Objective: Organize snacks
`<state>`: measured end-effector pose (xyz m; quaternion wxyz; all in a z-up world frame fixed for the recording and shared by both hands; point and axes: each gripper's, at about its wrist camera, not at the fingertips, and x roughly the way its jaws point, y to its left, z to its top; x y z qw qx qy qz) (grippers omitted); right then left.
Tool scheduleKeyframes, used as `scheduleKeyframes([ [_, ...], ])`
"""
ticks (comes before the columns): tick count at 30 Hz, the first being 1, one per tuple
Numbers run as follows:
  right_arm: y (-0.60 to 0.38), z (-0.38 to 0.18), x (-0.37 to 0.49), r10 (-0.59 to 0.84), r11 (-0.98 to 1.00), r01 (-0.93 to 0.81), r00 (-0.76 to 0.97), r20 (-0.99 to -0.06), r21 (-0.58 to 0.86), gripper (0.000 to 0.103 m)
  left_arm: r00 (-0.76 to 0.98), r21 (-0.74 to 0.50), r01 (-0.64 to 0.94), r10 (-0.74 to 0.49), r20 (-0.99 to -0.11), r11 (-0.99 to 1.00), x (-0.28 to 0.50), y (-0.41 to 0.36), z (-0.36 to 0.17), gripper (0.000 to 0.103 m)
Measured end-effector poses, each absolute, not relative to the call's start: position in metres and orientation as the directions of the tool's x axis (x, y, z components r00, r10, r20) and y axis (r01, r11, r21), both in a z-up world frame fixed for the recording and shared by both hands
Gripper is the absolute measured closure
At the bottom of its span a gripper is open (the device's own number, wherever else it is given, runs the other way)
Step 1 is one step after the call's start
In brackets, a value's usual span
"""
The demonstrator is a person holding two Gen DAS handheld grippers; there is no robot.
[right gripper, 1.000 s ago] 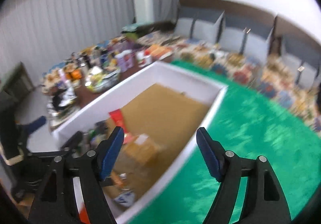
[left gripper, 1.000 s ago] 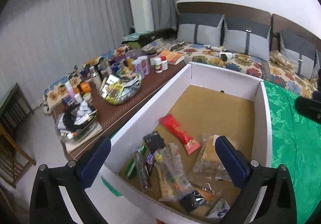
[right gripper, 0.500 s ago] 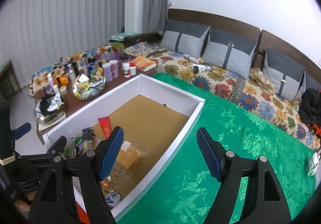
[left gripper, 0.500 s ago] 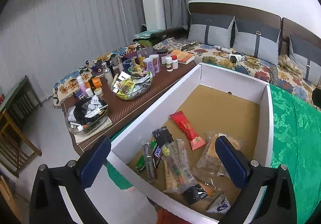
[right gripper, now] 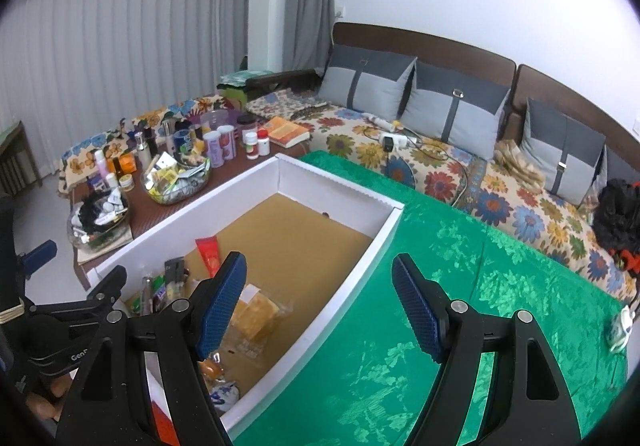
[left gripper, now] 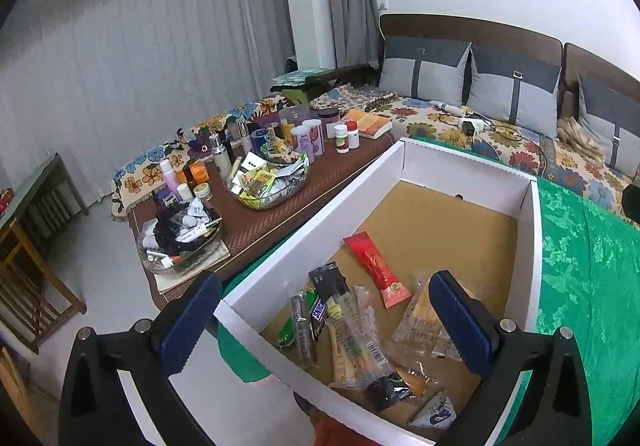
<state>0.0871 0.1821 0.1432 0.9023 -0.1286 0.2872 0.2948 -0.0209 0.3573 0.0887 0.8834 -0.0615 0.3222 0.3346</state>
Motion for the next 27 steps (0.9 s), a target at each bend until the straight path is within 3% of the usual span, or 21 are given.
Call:
scheduleKeyframes([
  [13,0.184,0.154,0.085,0.481,0.786,-0.617,0.644,-0.595,-0.032,0.025,0.586,0.137,-0.654,0.613,-0.531,0.744,-0.028,0.346,0.122,0.0],
  [27,0.189,0.157,0.079,0.484,0.774,-0.631,0.637,-0.6,-0.045,0.024,0.563,0.148,-0.677,0.637,-0.526,0.721,-0.033,0.347,0.123,0.0],
])
